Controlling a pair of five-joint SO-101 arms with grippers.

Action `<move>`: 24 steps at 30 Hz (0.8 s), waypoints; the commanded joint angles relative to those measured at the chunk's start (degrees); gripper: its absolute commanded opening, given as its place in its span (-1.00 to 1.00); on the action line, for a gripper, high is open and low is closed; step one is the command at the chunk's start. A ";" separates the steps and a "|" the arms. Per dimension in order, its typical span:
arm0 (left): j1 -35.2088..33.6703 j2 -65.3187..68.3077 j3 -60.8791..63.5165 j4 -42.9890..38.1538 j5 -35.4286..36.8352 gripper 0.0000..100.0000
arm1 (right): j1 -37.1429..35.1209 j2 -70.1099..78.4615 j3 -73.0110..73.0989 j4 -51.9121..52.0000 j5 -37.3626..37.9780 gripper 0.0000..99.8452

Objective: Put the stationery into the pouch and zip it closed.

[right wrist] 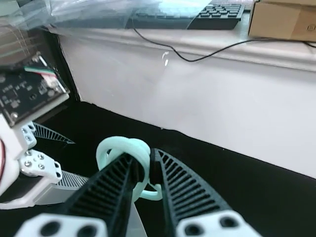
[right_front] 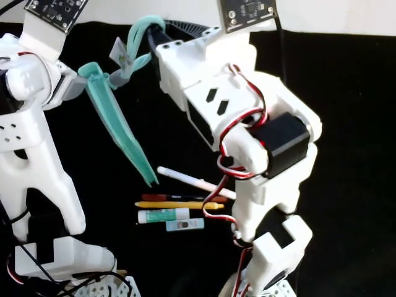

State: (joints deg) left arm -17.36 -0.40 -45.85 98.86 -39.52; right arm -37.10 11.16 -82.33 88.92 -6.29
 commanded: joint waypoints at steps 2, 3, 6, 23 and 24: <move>1.27 -0.22 -3.74 -0.53 -0.62 -0.40 | 0.66 -0.13 -1.27 0.22 0.70 -0.98; 1.27 -0.13 -4.35 -0.53 -0.62 -0.40 | 0.57 -0.13 -1.27 0.22 0.70 -0.98; 2.33 -0.13 -5.67 -0.53 -0.62 -0.40 | 0.57 -0.13 -1.27 0.22 0.70 -0.98; 2.95 3.74 -6.29 -5.71 -0.35 -0.40 | 0.48 -0.13 -1.36 1.71 0.70 -0.99; 2.95 4.26 -6.29 -5.71 -0.35 -0.40 | 0.48 -0.13 -1.36 1.71 0.70 -0.99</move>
State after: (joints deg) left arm -15.34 3.38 -51.91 94.46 -39.52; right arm -37.10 11.16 -82.33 90.51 -6.29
